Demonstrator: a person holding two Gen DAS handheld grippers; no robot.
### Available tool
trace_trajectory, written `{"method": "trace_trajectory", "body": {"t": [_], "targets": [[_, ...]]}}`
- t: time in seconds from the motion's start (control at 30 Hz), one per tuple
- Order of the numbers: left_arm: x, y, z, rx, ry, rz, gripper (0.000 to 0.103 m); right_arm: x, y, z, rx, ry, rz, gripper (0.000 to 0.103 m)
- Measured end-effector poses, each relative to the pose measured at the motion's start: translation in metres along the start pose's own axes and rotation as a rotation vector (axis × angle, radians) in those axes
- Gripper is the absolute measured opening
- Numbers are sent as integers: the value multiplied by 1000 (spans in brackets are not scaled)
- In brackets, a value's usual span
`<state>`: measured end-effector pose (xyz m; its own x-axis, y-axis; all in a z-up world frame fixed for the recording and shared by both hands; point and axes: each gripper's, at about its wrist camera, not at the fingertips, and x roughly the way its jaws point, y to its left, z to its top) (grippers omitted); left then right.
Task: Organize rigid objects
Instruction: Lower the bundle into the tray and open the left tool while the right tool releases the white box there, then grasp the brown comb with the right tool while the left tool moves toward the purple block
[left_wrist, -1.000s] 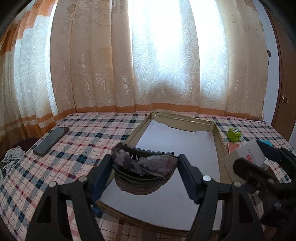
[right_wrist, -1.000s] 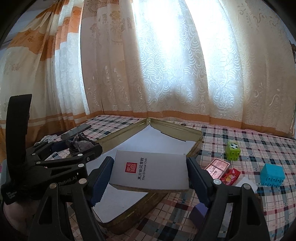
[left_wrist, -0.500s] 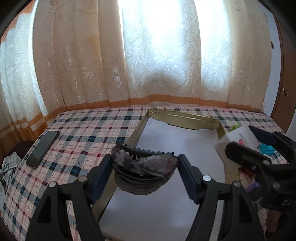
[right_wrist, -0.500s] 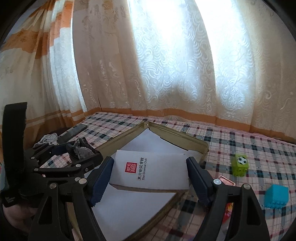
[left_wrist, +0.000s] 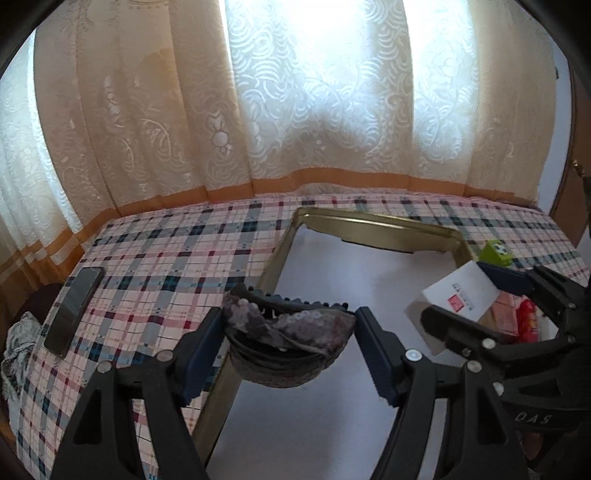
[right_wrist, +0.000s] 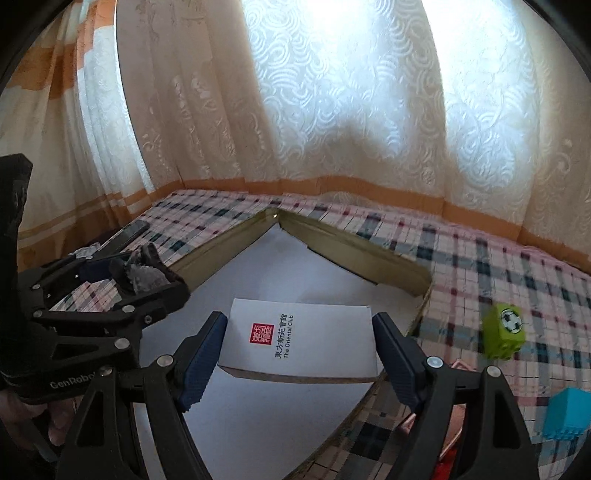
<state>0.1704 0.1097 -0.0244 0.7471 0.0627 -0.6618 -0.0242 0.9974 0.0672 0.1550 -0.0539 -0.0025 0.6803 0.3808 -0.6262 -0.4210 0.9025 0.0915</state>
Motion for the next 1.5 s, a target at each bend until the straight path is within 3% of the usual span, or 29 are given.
{"method": "trace_trajectory", "body": {"t": [0.13,0.27,0.53,0.77,0.93,1.03,1.17,1.5], "targets": [[-2,1,-1,-6,-1,14,76,2,0,0,9,17,23,84],[-13,5,-4,-33,-38,50,96,-11,-1,-3,13,-18,15,93],[-49,-1,-29,-69,-105,27,103,-57,-13,-18,43,-84,13,93],[-75,-30,-66,-83,-155,-39,103,-131,-63,-56,97,-179,-99,93],[-86,-58,-79,-66,-185,-69,103,-169,-114,-91,205,-189,-292,93],[-94,-75,-82,-47,-208,-88,103,-178,-132,-109,248,-175,-346,93],[-96,-101,-84,7,-203,-131,103,-172,-144,-123,292,-134,-338,93],[-86,-147,-86,88,-180,-204,103,-149,-126,-130,221,-39,-305,93]]}}
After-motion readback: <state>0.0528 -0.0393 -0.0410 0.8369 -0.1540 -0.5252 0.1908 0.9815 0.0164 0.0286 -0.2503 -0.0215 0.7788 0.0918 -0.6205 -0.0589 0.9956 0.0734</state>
